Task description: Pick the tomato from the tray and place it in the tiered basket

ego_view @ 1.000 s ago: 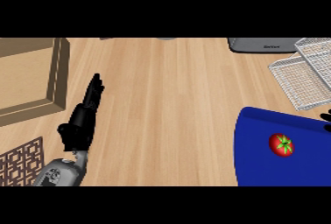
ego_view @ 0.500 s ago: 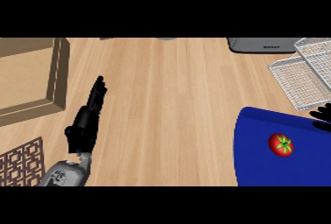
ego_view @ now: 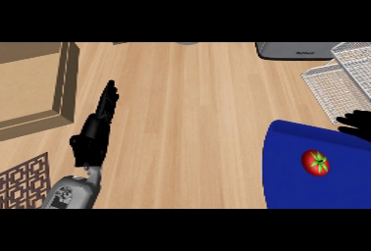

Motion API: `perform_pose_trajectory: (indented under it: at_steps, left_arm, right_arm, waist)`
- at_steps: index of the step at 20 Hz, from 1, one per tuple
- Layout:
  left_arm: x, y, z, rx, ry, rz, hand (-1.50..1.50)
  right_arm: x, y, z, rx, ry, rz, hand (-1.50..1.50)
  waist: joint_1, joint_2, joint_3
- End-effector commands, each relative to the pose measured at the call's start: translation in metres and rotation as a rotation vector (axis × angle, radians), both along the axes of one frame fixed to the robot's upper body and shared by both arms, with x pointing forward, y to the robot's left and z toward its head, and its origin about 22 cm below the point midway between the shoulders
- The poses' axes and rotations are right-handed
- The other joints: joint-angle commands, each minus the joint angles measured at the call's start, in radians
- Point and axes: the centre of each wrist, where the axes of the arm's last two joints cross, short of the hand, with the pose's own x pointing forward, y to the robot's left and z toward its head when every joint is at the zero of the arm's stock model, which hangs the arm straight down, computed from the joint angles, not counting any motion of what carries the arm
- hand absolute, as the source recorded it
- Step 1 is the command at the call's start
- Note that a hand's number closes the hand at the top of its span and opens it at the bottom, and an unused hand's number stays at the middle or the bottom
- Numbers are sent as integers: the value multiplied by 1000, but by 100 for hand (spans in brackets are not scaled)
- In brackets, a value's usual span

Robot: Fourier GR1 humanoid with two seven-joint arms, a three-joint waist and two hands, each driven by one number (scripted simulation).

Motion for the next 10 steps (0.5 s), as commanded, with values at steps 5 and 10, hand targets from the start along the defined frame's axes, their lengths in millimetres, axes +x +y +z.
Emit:
perform_pose_trajectory:
  at_steps: [5, 10]
  left_arm:
    - [-5, 5, -9, -7, 9, -5, 0]
    - [-1, -6, -2, -1, 9, -7, 0]
  right_arm:
    - [14, -10, -6, 59, 77, 75, -150]
    - [10, 4, -22, 47, 102, 89, -150]
  waist:
    - [-2, 0, 0]
    - [-6, -2, 0]
